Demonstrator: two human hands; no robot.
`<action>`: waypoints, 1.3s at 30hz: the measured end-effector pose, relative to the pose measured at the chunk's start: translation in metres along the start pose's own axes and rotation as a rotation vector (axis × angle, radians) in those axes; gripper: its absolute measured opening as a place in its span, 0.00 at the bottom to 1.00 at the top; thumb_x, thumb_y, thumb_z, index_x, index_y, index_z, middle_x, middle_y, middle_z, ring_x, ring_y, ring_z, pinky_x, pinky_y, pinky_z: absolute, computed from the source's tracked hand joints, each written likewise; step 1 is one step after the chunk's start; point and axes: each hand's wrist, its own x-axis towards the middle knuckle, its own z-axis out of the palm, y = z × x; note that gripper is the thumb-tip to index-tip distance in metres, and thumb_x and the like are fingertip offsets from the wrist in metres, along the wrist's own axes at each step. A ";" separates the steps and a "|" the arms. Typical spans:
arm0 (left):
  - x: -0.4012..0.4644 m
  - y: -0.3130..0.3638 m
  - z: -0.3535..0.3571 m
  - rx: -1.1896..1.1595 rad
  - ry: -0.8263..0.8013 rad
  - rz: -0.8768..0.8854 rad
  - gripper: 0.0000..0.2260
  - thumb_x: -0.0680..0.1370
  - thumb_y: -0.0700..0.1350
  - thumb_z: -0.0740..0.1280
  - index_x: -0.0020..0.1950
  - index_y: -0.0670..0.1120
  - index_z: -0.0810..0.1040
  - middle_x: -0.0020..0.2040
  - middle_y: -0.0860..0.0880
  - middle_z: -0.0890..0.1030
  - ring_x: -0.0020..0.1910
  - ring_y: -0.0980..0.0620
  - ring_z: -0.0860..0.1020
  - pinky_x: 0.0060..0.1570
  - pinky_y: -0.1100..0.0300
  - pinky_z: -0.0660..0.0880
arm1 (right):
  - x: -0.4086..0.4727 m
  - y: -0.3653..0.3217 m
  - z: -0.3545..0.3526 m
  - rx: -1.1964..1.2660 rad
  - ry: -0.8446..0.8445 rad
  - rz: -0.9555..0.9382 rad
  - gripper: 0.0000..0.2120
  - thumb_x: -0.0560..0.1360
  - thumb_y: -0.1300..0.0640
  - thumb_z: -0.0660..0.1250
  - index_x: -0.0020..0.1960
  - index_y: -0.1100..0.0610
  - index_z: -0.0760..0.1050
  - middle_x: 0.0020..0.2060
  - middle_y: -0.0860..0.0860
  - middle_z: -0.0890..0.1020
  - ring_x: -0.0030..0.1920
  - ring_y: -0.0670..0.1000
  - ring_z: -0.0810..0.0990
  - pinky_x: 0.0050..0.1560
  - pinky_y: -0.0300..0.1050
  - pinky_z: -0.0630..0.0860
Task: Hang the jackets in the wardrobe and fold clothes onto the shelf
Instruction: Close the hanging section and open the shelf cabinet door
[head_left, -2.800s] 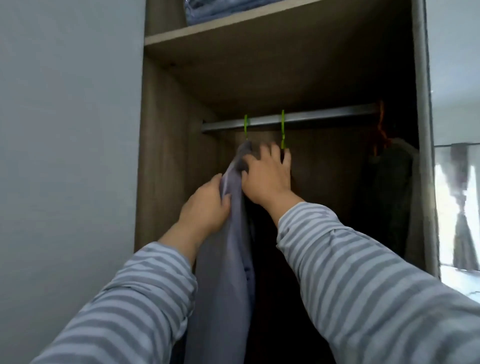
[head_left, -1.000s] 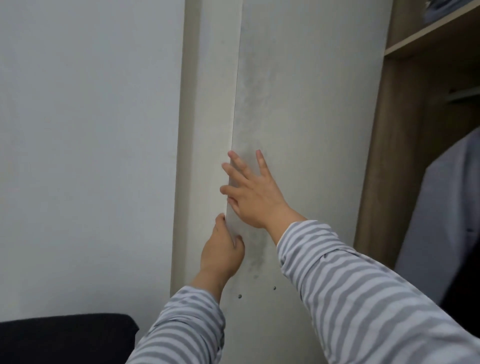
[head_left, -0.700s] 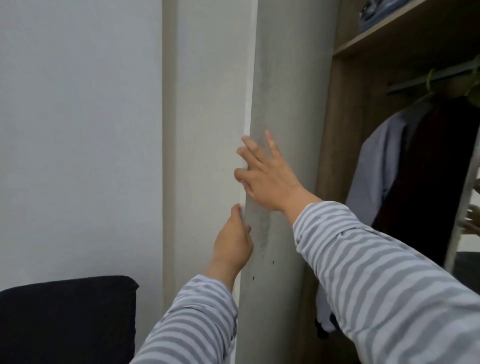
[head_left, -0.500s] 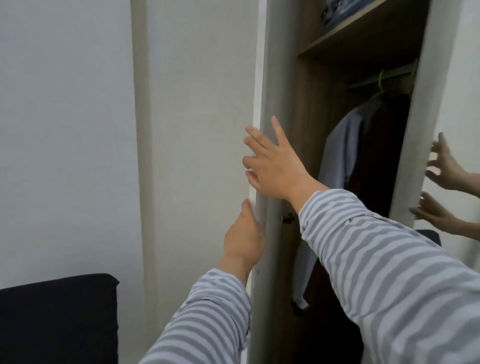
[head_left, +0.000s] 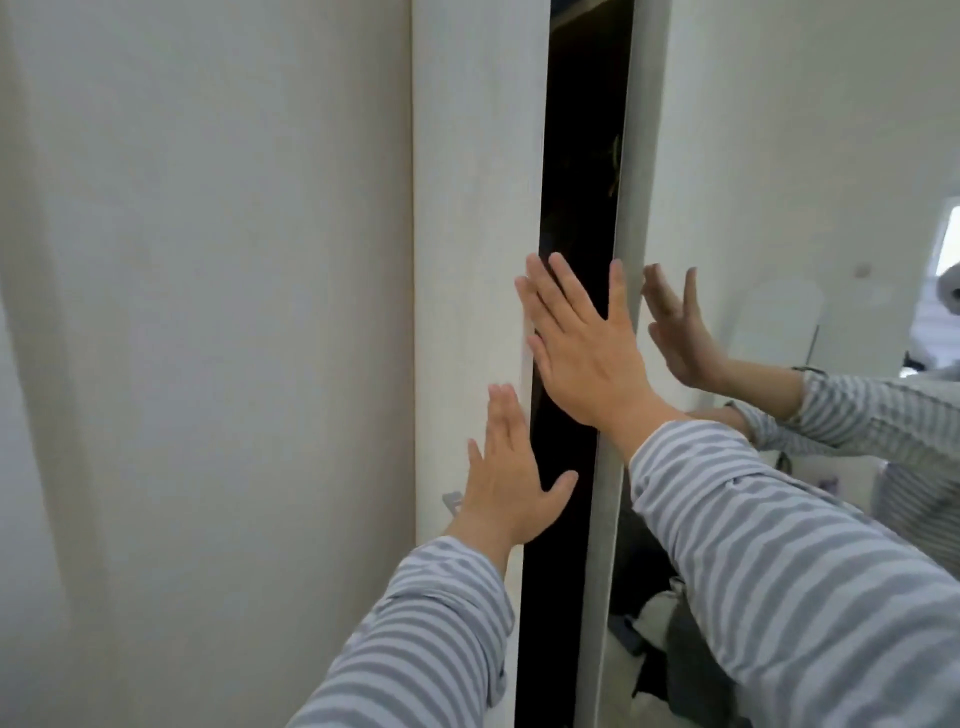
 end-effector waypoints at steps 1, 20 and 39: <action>0.004 0.005 0.002 0.018 -0.048 -0.009 0.49 0.76 0.57 0.64 0.72 0.45 0.23 0.74 0.48 0.25 0.76 0.50 0.32 0.74 0.42 0.41 | -0.007 0.011 0.003 -0.030 -0.030 0.036 0.27 0.81 0.51 0.45 0.78 0.58 0.50 0.78 0.54 0.51 0.78 0.54 0.47 0.73 0.67 0.40; 0.062 0.018 0.047 -0.070 -0.299 0.003 0.55 0.71 0.51 0.70 0.69 0.57 0.20 0.68 0.57 0.18 0.74 0.54 0.28 0.72 0.35 0.47 | -0.050 0.057 0.041 -0.326 -0.165 0.054 0.30 0.78 0.53 0.37 0.78 0.62 0.45 0.78 0.57 0.45 0.78 0.58 0.43 0.71 0.67 0.35; 0.039 0.036 0.050 -0.062 -0.184 -0.061 0.43 0.76 0.45 0.63 0.76 0.51 0.31 0.77 0.51 0.30 0.78 0.47 0.42 0.73 0.37 0.48 | -0.132 0.064 -0.004 -0.271 -0.291 0.089 0.30 0.79 0.47 0.45 0.77 0.59 0.54 0.78 0.57 0.51 0.78 0.57 0.49 0.72 0.67 0.47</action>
